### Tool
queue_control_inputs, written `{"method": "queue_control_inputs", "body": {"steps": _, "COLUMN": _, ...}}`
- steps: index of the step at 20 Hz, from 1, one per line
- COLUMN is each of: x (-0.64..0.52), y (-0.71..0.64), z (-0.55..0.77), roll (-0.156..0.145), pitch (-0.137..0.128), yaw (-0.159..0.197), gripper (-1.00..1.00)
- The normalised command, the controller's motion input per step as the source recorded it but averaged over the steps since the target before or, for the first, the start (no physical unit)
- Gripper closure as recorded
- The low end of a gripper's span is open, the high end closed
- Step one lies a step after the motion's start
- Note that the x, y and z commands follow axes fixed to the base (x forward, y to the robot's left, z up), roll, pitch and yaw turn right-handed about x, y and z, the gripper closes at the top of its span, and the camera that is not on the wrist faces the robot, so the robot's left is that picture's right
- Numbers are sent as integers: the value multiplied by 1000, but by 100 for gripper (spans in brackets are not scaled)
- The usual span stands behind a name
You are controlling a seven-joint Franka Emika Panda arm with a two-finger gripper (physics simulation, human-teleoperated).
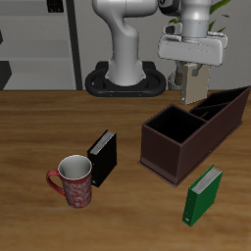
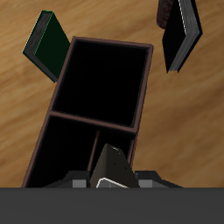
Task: Place the yellow book into the left desk caddy's front compartment and place the green book into the left desk caddy's left compartment and place the black book into the left desk caddy's back compartment
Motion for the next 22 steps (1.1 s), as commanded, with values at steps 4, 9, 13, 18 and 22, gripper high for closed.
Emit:
{"method": "queue_control_inputs", "body": {"steps": 4, "x": 69, "y": 5, "z": -199, "roll": 0, "pitch": 26, "yaw": 6, "gripper": 100}}
{"method": "queue_control_inputs", "body": {"steps": 9, "x": 13, "y": 5, "z": -190, "roll": 5, "pitch": 36, "yaw": -4, "gripper": 100}}
{"method": "queue_control_inputs", "body": {"steps": 13, "x": 20, "y": 5, "z": -129, "roll": 7, "pitch": 25, "yaw": -4, "gripper": 100}}
{"method": "queue_control_inputs", "body": {"steps": 18, "x": 71, "y": -28, "z": -142, "roll": 1, "pitch": 23, "yaw": -3, "gripper": 100}}
{"method": "queue_control_inputs", "body": {"steps": 22, "x": 100, "y": 42, "z": -229, "roll": 27, "pitch": 28, "yaw": 29, "gripper": 100}}
